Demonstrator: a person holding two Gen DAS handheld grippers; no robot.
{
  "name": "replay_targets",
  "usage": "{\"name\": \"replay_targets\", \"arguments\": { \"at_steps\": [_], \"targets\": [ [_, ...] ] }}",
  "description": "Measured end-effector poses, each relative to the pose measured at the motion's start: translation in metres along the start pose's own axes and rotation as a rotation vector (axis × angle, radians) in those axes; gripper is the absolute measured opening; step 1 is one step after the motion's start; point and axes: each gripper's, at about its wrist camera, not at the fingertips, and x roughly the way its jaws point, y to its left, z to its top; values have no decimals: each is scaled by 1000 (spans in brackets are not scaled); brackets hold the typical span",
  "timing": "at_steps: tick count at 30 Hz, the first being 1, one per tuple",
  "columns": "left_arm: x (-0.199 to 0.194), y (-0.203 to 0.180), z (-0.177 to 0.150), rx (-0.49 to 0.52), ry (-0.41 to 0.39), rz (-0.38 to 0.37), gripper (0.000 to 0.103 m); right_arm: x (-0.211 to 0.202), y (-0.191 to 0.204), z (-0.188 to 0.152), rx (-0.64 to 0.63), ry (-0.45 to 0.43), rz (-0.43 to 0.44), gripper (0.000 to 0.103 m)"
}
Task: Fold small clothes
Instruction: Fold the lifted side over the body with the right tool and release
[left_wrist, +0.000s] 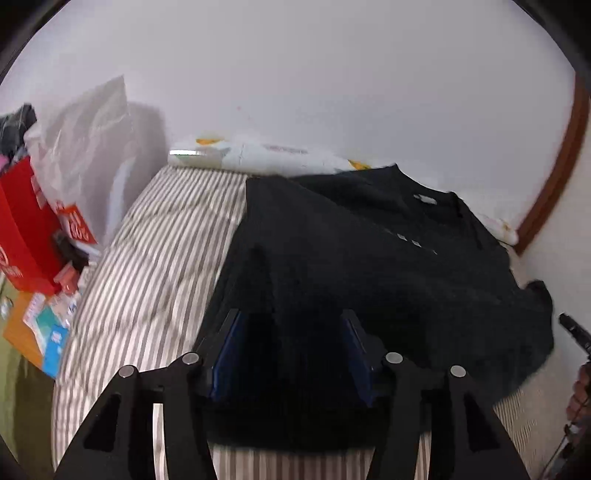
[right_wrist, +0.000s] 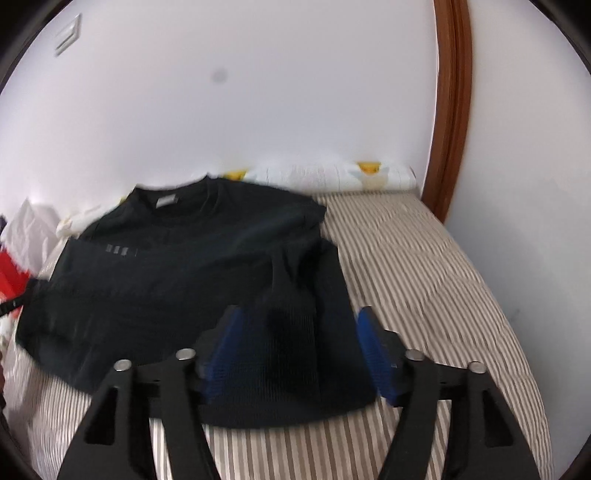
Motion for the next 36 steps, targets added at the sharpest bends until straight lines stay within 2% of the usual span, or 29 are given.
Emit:
{"name": "replay_targets", "arguments": {
  "at_steps": [4,8,12,13,16,19,23,24,25,26,27,28,29,30,31,36],
  "targets": [
    [-15,18,-34,-40,42,-49,52,-7,-9,-35,-1,69,10,68],
    [-26,36,-66,-99,83,-79,53,-2,-24,-61,80,123,43,68],
    [-17,46,-77,-180,115,-148,55,5,-35,-63,189,134,96,68],
    [-16,47,-77,-202,101,-168,58,8,-36,-61,212,134,110,68],
    [-7,44,-72,-220,98,-189,60,20,-36,-53,265,145,132,68],
    [1,32,-65,-200,86,-148,59,35,-31,-46,297,163,119,68],
    [12,12,-55,-132,64,-46,57,47,-23,-40,299,146,77,67],
    [15,7,-53,-116,62,-32,52,49,-21,-39,291,140,64,66],
    [17,7,-52,-113,58,-19,47,51,-19,-37,286,137,55,60],
    [18,6,-50,-112,54,5,44,52,-17,-36,277,134,48,51],
    [19,5,-49,-110,54,6,34,53,-15,-34,267,132,50,45],
    [20,4,-48,-108,58,-2,26,54,-16,-33,261,132,58,32],
    [21,3,-46,-109,59,2,22,54,-16,-32,258,131,78,26],
    [20,2,-45,-108,53,13,15,51,-16,-30,257,126,87,24],
    [17,0,-44,-101,48,16,12,46,-15,-29,251,114,91,21],
    [0,-7,-49,-34,21,52,10,19,-7,-30,198,71,93,18]
  ]
}}
